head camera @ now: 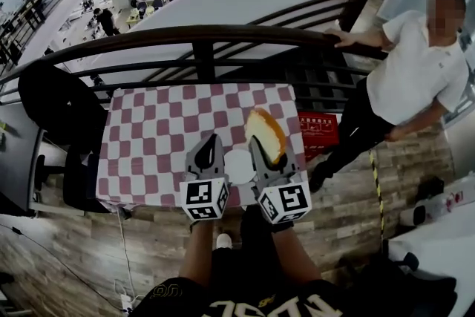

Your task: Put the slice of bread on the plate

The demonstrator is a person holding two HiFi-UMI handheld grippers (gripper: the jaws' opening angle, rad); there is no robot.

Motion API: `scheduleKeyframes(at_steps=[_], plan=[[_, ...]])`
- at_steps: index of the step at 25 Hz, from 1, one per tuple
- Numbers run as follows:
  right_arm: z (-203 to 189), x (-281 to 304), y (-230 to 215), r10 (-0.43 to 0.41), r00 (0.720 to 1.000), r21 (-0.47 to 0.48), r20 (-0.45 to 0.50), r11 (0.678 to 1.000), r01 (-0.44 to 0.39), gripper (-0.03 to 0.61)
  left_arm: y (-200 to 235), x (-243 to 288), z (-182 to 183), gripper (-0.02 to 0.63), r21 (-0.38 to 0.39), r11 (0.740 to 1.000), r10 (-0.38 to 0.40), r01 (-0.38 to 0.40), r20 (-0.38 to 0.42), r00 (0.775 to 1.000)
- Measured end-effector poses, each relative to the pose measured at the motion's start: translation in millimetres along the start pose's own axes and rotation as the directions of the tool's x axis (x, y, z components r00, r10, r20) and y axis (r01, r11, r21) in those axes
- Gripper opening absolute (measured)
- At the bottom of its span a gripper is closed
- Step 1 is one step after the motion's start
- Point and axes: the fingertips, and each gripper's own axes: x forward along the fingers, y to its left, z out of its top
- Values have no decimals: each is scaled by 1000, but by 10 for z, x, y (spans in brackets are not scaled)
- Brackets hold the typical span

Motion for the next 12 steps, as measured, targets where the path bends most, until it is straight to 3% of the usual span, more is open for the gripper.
scheduleKeyframes(at_steps=[4,12], plan=[[-247,50,-95,1,999,44,-42,999,1,95,-8,42,-260,18,21,999,-31,33,-55,998],[-978,111,-276,-7,979,207,-203,977,50,94,-68,162,-681,18,-22,992,-124,122,-135,983]])
